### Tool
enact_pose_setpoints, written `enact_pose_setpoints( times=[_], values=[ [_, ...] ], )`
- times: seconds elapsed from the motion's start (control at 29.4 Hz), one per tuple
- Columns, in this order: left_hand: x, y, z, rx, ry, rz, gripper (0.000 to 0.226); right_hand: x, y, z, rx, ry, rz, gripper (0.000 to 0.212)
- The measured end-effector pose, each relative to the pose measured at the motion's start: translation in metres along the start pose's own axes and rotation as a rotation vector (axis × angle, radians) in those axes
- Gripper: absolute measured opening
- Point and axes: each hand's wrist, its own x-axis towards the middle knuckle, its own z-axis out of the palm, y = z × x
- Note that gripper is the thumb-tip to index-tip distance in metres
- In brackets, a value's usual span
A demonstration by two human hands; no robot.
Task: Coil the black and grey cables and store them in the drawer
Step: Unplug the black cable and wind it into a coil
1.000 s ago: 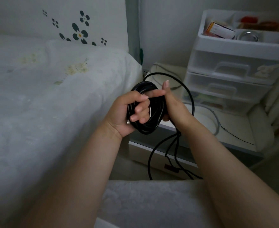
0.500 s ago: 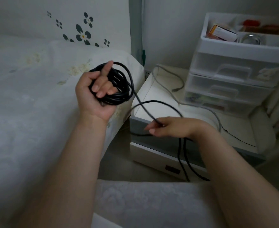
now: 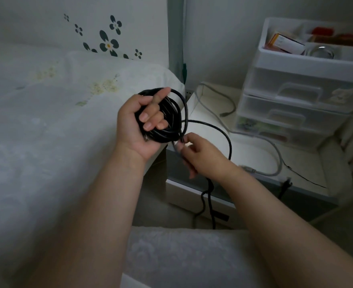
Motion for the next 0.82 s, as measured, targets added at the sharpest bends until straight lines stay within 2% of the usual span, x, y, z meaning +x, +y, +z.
enact_pose_setpoints(
  times=[0.07,0.17,0.31,0.37,0.48,0.54,0.65,0.75,0.82],
  values=[
    [0.001,0.005,-0.001,-0.018,0.057,0.079,0.036,-0.009,-0.003,0.008,-0.052,-0.187,0.079,0.011],
    [0.003,0.015,-0.006,-0.022,0.149,0.189,0.034,-0.021,-0.007,0.018,-0.226,-0.364,0.102,0.019],
    [0.008,0.023,-0.012,0.086,0.317,0.341,0.033,-0.024,-0.011,0.025,-0.503,-0.27,-0.013,0.016],
    [0.011,0.024,-0.016,0.117,0.408,0.391,0.029,-0.026,-0.014,0.029,-0.542,-0.238,-0.042,0.019],
    [0.014,0.026,-0.021,0.177,0.541,0.478,0.007,-0.034,-0.019,0.036,-0.562,-0.23,-0.101,0.02],
    [0.015,0.029,-0.025,0.213,0.611,0.531,0.014,-0.039,-0.021,0.039,-0.559,-0.199,-0.167,0.02],
    [0.015,0.027,-0.028,0.351,0.651,0.57,0.022,-0.041,-0.028,0.037,-0.538,-0.101,-0.249,0.025],
    [0.017,0.019,-0.025,0.623,0.647,0.589,0.016,-0.04,-0.033,0.031,-0.504,-0.026,-0.283,0.028],
    [0.02,0.013,-0.025,0.808,0.631,0.594,0.02,-0.038,-0.035,0.028,-0.498,0.023,-0.31,0.029]
  ],
)
